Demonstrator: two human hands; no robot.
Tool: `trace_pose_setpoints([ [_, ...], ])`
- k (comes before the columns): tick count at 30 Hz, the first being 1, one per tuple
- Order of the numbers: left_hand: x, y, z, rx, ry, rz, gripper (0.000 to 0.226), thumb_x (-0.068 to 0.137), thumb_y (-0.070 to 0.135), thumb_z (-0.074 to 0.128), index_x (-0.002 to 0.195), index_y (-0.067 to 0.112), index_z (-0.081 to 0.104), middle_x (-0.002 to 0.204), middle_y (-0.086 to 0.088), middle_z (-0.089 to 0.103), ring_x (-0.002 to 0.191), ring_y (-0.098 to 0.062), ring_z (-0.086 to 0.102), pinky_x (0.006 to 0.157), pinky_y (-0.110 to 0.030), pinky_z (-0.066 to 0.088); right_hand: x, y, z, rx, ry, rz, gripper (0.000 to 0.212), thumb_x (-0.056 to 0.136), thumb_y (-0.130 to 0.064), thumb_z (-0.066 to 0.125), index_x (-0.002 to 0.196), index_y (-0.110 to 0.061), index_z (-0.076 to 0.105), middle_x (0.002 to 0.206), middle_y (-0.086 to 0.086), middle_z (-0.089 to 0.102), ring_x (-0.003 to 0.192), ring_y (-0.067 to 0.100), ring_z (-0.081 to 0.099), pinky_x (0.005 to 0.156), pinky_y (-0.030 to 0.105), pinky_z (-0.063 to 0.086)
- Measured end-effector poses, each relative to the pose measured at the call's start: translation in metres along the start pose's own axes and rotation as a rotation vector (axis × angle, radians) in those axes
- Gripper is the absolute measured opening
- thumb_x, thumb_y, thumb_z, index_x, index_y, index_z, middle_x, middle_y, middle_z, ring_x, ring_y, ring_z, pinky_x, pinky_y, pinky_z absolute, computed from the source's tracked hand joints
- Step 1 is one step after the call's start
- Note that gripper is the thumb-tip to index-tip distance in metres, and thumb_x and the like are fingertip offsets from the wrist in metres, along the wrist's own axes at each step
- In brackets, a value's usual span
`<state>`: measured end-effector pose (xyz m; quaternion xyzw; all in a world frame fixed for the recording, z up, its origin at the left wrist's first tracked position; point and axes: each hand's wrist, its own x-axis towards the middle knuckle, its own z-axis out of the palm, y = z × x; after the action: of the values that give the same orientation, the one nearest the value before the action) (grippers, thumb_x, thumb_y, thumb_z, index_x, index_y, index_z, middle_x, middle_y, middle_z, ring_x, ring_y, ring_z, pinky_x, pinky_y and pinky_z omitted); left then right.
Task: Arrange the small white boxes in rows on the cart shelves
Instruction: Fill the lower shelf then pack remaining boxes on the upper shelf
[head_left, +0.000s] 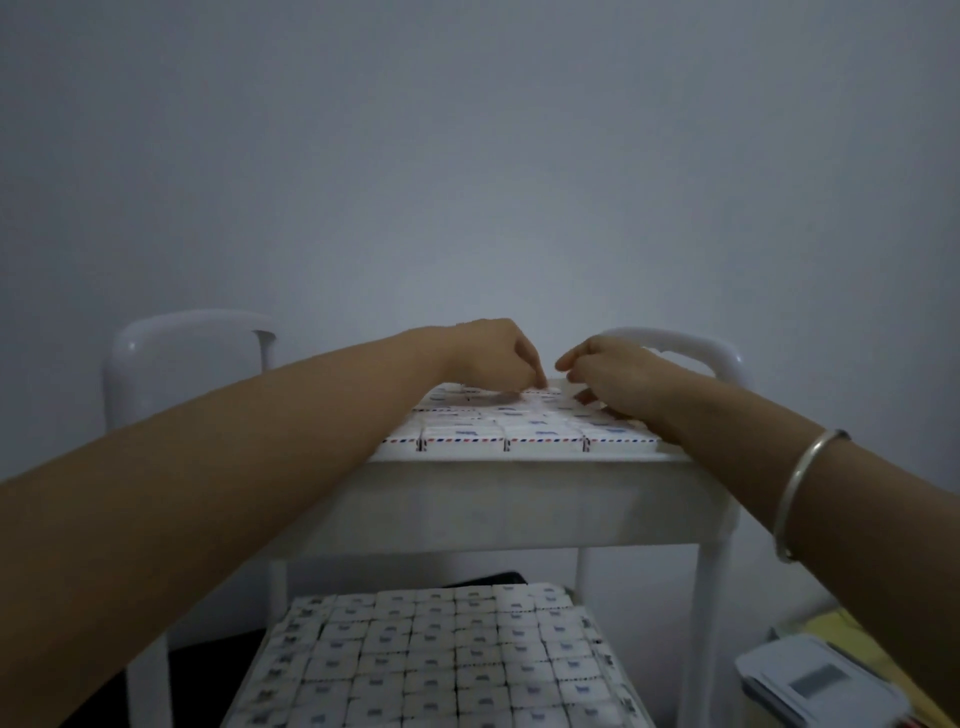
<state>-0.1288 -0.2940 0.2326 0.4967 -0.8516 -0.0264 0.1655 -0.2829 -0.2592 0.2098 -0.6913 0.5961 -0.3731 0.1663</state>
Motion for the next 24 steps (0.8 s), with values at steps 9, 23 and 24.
trace_pose_setpoints([
  [9, -0.081, 0.017, -0.036, -0.115, 0.3, 0.011, 0.044, 0.087, 0.002, 0.041, 0.11, 0.025, 0.07, 0.108, 0.01, 0.07, 0.109, -0.008, 0.059, 0.101, -0.031, 0.044, -0.053, -0.034, 0.003, -0.02, 0.359, -0.476, 0.024, 0.09, -0.009, 0.048, 0.093, -0.029, 0.062, 0.096, -0.01, 0.066, 0.083, -0.002, 0.057, 0.066, 0.013, 0.041],
  [23, -0.42, -0.117, 0.068, -0.317, 0.475, -0.465, 0.039, 0.084, -0.005, 0.046, 0.074, 0.027, 0.066, 0.064, 0.01, 0.069, 0.049, -0.008, 0.059, 0.054, -0.025, 0.049, -0.221, -0.123, 0.223, -0.09, -0.322, -0.94, 0.016, 0.084, -0.012, 0.053, 0.095, -0.021, 0.06, 0.092, 0.0, 0.065, 0.085, 0.021, 0.058, 0.073, 0.039, 0.049],
  [24, -0.441, -0.135, 0.083, -0.3, 0.456, -0.565, 0.04, 0.084, -0.006, 0.047, 0.075, 0.028, 0.066, 0.067, 0.011, 0.07, 0.053, -0.007, 0.061, 0.058, -0.03, 0.052, -0.223, -0.122, 0.249, -0.109, -0.379, -0.933, 0.017, 0.086, -0.012, 0.052, 0.099, -0.02, 0.06, 0.094, 0.002, 0.065, 0.085, 0.023, 0.058, 0.072, 0.039, 0.05],
])
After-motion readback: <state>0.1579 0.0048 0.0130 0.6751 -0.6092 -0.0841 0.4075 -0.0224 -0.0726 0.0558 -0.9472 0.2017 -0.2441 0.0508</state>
